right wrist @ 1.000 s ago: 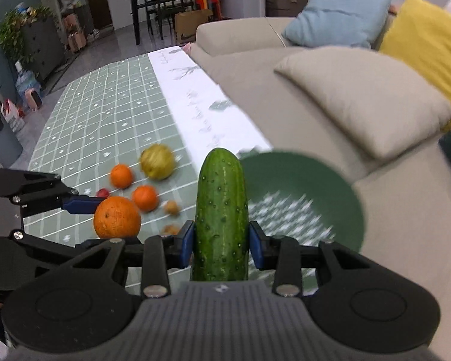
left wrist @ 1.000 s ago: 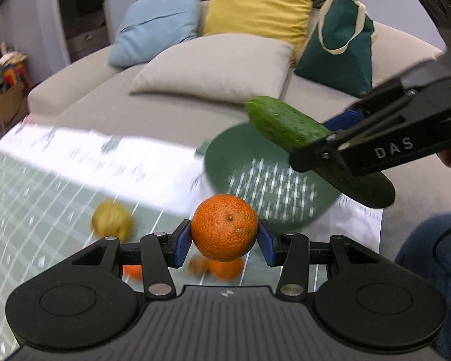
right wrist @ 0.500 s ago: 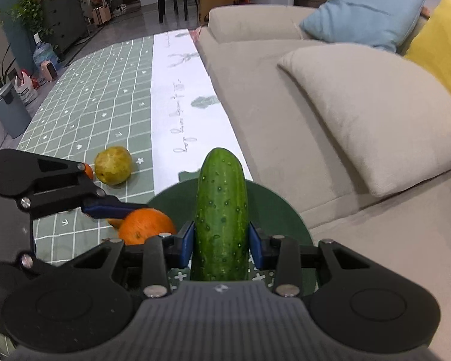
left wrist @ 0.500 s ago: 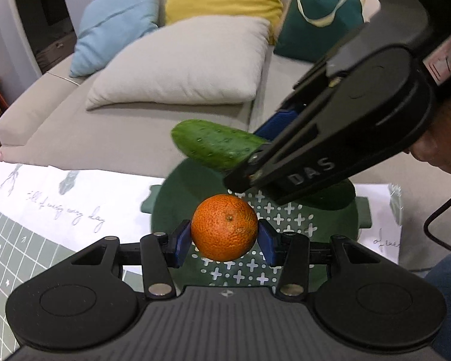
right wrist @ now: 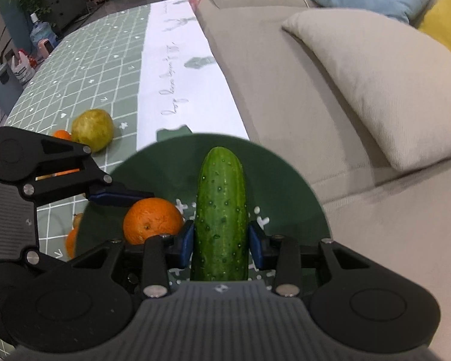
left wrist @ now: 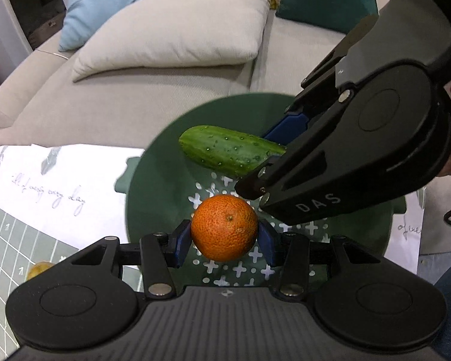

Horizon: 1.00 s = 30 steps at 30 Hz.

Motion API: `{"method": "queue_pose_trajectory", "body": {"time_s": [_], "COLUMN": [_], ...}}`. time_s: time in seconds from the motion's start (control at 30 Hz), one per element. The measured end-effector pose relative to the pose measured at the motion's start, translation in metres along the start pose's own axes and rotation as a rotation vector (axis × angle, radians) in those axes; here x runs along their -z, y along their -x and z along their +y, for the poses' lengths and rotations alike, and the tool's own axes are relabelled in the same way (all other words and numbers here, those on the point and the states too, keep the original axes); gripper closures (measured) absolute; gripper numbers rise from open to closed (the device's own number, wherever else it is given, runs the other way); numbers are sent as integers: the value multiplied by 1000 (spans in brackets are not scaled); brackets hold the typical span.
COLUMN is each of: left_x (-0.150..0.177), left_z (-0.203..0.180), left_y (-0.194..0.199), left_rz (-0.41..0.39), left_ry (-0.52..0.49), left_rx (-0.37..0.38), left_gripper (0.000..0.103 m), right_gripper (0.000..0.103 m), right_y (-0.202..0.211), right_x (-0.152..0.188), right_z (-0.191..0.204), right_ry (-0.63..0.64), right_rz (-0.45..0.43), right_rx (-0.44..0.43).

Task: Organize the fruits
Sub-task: 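Carry both into the green colander and open both grippers, then withdraw both grippers from the colander toward the remaining fruit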

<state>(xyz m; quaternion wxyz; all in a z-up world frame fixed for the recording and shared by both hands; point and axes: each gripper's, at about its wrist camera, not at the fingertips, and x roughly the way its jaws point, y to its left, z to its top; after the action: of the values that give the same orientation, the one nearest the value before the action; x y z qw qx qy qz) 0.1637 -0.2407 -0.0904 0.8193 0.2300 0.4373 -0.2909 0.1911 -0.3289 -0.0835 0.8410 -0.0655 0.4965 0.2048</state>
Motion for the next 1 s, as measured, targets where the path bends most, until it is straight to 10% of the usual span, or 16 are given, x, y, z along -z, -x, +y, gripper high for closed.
{"method": "queue_pose_trajectory", "body": {"time_s": [0.47,0.63,1.0], "left_x": [-4,-4,70], "left_z": [-8,-1,49], "left_y": [-16,10,105], "left_rz": [30,-34,-128], "left_ry": [-33,0,233], "left_rx": [-21,-32,-75], "left_gripper": [39,31,25], "right_gripper": [67,41,41], "right_y": [-33,-16,88], "right_x": [8,2,33], "right_z": [-4,0,51], "right_ry": [7,-10,-214], "right_rz": [75,16,-232], "right_rx": [60,59,96]}}
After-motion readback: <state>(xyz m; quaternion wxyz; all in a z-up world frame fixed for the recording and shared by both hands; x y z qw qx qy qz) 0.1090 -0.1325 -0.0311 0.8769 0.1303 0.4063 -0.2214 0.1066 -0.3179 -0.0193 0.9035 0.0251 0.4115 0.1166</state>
